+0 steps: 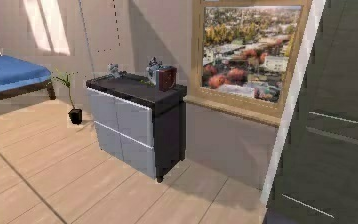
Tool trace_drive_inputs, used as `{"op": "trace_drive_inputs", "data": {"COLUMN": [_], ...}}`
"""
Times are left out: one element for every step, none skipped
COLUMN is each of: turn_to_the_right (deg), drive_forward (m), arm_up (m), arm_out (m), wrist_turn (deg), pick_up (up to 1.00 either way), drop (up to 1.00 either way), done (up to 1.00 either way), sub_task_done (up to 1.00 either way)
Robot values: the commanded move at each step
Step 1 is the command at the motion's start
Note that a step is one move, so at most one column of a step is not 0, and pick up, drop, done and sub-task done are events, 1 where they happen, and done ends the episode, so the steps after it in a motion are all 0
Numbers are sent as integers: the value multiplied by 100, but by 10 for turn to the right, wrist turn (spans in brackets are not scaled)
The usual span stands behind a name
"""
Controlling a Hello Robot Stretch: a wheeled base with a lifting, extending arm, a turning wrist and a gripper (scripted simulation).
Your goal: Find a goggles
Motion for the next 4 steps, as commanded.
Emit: {"op": "trace_drive_inputs", "data": {"turn_to_the_right": [330,0,-450,-330], "drive_forward": [0,25,0,0], "arm_up": [0,0,0,0], "arm_out": [0,0,0,0], "wrist_turn": [0,0,0,0], "pick_up": [0,0,0,0], "drop": [0,0,0,0], "done": [0,0,0,0], "sub_task_done": [0,0,0,0]}}
